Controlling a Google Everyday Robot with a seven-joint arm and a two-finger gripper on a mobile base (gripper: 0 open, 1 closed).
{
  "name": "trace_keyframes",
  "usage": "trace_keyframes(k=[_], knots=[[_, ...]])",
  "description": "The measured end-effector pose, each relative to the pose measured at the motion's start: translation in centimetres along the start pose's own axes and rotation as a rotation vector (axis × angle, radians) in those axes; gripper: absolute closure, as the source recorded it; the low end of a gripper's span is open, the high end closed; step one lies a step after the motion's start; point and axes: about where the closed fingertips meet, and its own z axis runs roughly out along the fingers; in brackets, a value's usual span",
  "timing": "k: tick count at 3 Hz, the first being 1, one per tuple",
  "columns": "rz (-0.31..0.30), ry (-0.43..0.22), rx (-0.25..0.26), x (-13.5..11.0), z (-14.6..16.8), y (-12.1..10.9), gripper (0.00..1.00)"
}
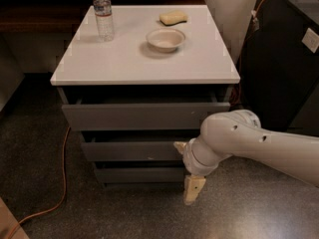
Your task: Open bottom drawer
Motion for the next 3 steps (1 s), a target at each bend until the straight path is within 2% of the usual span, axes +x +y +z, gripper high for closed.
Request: trace_keyframes(k=[2,3], knots=[[-0.035,0.002,-0.022,2.5,9.3,0.0,0.0],[-0.041,0.004,-0.006,4.2,15.7,-0.1,0.0]])
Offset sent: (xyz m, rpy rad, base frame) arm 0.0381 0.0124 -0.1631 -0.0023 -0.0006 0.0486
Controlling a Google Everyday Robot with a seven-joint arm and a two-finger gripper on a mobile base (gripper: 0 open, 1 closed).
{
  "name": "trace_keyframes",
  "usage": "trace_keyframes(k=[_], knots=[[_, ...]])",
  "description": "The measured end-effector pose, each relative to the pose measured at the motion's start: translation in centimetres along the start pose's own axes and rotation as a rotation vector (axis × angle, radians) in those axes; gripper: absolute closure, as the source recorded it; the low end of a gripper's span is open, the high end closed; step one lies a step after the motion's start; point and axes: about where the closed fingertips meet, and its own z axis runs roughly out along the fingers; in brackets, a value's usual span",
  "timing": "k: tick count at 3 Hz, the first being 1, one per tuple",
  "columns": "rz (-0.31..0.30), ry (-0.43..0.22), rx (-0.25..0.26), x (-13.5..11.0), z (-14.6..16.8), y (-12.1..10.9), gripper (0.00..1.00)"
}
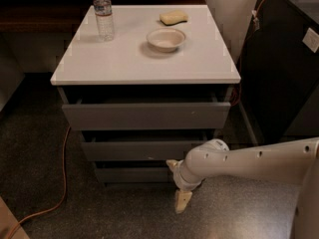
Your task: Open bottom drawer
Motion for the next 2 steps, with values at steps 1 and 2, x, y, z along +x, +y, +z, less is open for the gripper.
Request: trace_keyframes(k=[1,2], knots=[[-0.029,0.011,0.036,1.95,7.54,-0.02,0.0],[-0.029,0.01,0.036,1.93,7.56,0.01,0.0]])
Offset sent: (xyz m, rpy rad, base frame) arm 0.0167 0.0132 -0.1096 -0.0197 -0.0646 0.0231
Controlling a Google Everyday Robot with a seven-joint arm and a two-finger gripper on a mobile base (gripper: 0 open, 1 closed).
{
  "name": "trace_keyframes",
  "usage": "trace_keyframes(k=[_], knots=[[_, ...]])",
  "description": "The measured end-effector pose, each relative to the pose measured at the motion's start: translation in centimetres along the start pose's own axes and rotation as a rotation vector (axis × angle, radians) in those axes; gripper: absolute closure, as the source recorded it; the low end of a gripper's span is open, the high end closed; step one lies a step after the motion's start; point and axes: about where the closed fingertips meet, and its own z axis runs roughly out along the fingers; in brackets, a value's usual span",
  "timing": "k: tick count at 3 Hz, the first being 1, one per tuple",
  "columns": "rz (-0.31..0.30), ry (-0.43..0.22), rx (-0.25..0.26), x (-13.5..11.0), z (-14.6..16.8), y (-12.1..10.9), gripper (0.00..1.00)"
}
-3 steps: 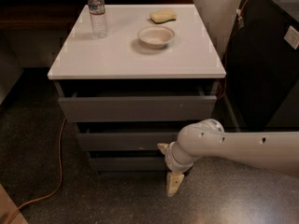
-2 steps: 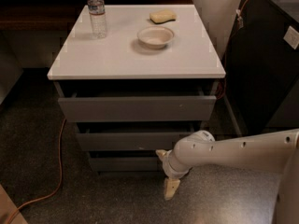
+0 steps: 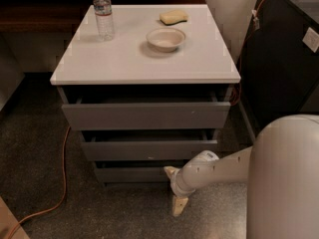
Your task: Open bottom drawer
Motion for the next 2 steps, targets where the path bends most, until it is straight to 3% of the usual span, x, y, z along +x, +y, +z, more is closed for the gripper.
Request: trace_keyframes(k=[1,2], knots=[[-0.007,-0.009,-0.024,0.1,1.5,0.3,0.0],[-0.026,-0.032,-0.069,0.8,5.0,0.5,0.0]])
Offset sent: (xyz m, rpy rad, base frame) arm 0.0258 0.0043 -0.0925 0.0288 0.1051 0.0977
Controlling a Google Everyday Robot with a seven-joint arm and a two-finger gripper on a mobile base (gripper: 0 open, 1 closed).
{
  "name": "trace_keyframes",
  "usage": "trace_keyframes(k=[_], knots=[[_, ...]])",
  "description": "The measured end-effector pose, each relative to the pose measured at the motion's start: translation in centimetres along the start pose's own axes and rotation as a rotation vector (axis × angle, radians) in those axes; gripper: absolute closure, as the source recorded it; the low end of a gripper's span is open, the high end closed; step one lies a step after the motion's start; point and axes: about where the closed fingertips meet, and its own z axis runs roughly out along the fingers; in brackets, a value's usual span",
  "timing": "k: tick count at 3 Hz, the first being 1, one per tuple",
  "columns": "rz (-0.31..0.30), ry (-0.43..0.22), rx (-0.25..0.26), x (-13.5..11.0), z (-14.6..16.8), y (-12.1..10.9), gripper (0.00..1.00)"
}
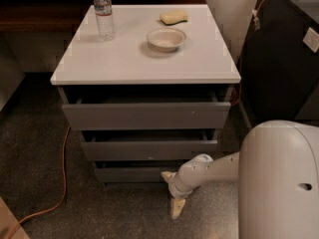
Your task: Open bottom drawer
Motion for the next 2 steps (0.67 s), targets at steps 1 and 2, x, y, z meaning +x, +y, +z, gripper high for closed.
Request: trace_keyframes(k=[1,2], knots=[[-0.009,-0.018,-0.024,1.6,3.3,-0.6,0.0],[-0.013,-0.011,-0.021,3.3,5.9,-1.3,0.0]])
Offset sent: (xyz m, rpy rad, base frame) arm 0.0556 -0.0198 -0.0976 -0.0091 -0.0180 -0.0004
